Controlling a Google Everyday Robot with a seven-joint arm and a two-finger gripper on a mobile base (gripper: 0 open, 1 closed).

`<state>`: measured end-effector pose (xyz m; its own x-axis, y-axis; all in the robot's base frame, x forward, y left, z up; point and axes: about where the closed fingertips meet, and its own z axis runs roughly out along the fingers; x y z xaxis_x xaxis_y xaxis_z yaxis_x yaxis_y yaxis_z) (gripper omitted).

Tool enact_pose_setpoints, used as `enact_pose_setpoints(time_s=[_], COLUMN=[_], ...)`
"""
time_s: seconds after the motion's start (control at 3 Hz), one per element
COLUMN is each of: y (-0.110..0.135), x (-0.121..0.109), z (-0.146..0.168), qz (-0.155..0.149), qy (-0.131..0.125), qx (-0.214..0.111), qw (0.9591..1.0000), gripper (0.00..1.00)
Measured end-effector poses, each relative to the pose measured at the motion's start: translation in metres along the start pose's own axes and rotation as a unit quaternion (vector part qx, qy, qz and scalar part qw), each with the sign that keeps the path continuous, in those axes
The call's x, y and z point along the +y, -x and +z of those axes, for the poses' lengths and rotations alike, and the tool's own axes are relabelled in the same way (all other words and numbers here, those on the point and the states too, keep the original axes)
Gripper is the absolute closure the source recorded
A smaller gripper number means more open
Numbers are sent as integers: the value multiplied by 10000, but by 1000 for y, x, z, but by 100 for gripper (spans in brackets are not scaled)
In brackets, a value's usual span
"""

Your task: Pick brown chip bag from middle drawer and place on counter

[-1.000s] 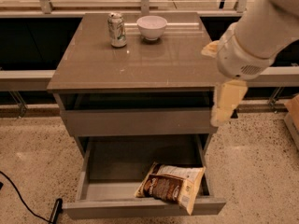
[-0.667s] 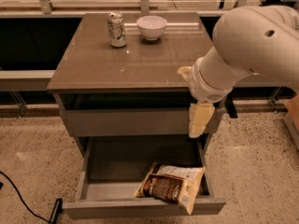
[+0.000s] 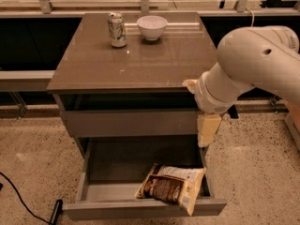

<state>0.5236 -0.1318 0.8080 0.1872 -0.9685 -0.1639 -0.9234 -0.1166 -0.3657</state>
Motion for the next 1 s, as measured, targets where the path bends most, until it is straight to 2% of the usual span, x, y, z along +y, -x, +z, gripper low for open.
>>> enact_pose_setpoints(time_s=[0.33, 0.67, 1.0], y=[-29, -56, -64], x=[30, 57, 62], z=[36, 61, 62], qz=[-375, -753, -1181], qy=[240, 183, 142], qx=[-58, -300, -313], qw=[9990, 9965, 9924], gripper=[0, 0, 0])
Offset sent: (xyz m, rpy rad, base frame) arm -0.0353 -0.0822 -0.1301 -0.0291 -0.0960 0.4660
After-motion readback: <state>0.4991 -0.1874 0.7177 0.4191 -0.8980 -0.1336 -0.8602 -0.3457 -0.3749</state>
